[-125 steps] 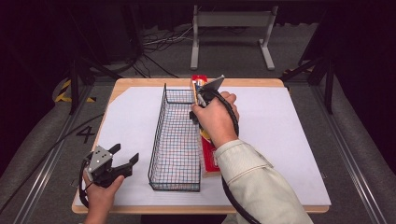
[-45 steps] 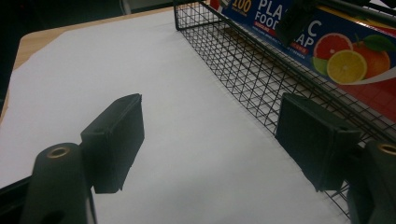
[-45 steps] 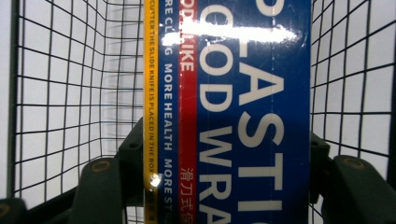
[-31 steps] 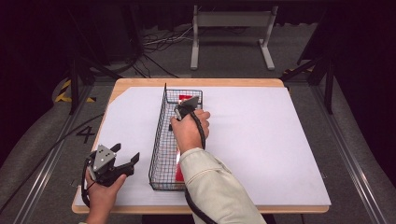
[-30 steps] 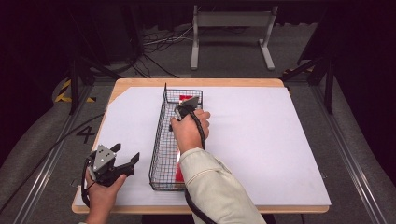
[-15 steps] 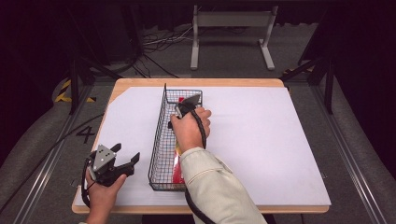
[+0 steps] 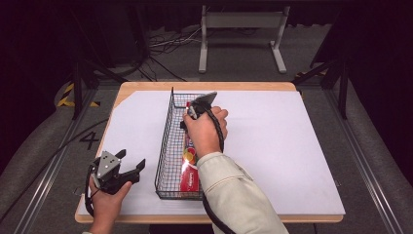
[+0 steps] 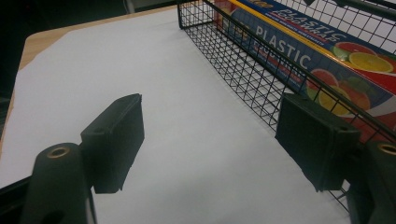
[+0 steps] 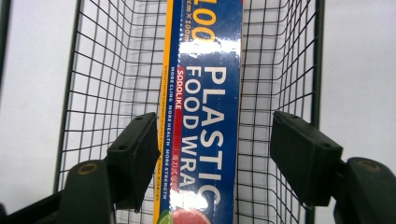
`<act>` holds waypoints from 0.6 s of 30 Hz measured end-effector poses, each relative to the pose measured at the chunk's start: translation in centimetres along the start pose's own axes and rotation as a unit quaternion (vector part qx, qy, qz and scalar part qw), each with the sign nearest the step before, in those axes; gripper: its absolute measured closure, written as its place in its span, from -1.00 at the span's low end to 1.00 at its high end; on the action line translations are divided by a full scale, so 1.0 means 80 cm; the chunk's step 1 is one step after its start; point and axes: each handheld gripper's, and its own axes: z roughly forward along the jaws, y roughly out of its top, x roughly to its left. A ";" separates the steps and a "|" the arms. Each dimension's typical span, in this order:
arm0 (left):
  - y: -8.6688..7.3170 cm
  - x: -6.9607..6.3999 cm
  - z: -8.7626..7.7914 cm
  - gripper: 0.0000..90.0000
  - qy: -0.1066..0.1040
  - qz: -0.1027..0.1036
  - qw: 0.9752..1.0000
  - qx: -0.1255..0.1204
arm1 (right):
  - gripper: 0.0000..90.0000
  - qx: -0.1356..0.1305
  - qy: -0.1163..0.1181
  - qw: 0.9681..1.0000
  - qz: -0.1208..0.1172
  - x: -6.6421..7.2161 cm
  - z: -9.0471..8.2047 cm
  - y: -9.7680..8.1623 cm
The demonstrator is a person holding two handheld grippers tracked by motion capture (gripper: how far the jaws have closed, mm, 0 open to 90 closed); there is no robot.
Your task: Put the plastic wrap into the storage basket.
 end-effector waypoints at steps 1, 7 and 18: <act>0.000 0.000 0.001 -0.47 -0.001 0.001 1.000 0.001 | -0.25 -0.003 0.003 1.000 -0.004 -0.001 -0.002 0.000; 0.000 0.001 0.002 -0.47 0.000 -0.001 1.000 0.003 | -0.27 -0.026 0.022 0.999 -0.035 -0.013 -0.034 0.004; 0.001 0.002 0.005 -0.47 -0.002 -0.004 1.000 0.006 | -0.30 -0.048 0.046 0.996 -0.060 -0.062 -0.075 0.002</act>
